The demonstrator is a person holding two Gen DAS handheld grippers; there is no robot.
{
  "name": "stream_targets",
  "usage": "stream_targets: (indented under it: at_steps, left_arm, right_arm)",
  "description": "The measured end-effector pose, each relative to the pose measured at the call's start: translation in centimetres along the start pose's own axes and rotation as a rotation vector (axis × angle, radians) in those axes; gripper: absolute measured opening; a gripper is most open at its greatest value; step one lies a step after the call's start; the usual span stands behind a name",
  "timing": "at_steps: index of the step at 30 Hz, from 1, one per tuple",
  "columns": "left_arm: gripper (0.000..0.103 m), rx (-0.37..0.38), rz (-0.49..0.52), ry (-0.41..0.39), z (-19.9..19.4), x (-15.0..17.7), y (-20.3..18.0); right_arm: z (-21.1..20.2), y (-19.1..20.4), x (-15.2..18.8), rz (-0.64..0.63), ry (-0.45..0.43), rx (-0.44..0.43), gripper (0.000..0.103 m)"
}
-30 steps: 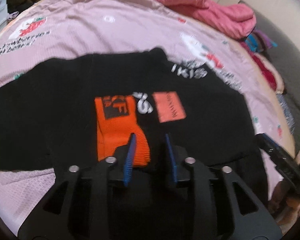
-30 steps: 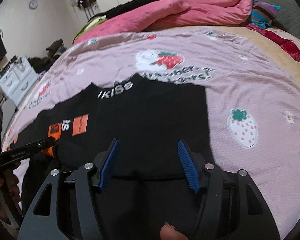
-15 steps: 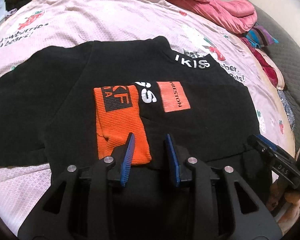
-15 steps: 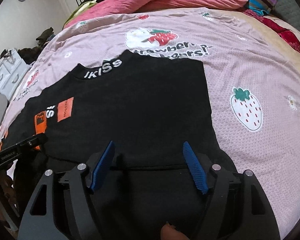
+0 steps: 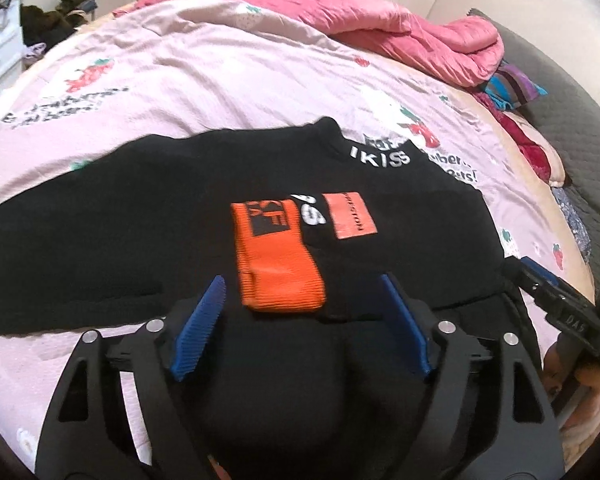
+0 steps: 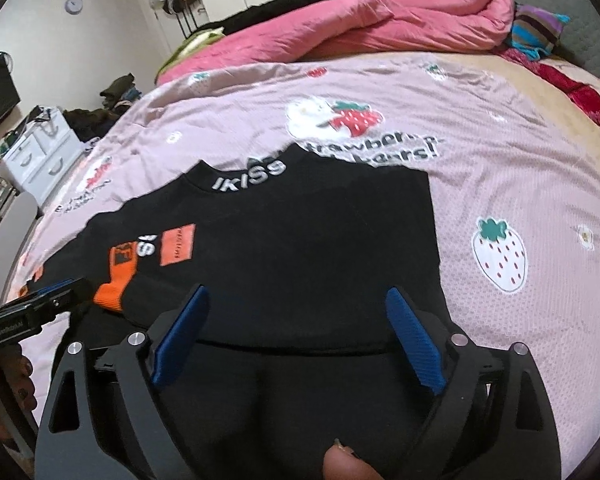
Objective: Fold small clothes
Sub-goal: 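Move the left gripper to the other orange sleeve cuff and grasp it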
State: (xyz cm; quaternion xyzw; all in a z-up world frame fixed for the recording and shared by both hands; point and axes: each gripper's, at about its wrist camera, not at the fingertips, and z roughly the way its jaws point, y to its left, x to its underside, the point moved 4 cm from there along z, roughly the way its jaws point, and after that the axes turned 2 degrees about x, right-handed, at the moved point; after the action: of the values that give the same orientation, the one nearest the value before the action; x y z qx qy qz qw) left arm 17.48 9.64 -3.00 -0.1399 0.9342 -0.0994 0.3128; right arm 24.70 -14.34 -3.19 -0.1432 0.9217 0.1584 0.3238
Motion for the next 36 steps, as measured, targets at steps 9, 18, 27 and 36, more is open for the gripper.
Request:
stream_targets:
  at_steps: [9, 18, 27, 36]
  left_arm:
    - [0.092, -0.064, -0.062, -0.07, -2.6, -0.1, 3.1]
    - [0.094, -0.16, -0.142, -0.103, -4.2, 1.0, 7.6]
    - [0.094, -0.184, -0.197, -0.137, -6.0, 1.3, 10.3]
    - [0.094, -0.198, -0.256, -0.141, -7.1, 2.0, 13.0]
  right_arm:
    - [-0.9, 2.1, -0.3, -0.043, -0.047, -0.029, 0.095]
    - [-1.7, 4.8, -0.3, -0.09, -0.081, -0.072, 0.095]
    - [-1.9, 7.6, 0.1, -0.14, -0.085, -0.099, 0.095]
    - [-1.8, 11.1, 1.1, -0.211, -0.081, -0.133, 0.096]
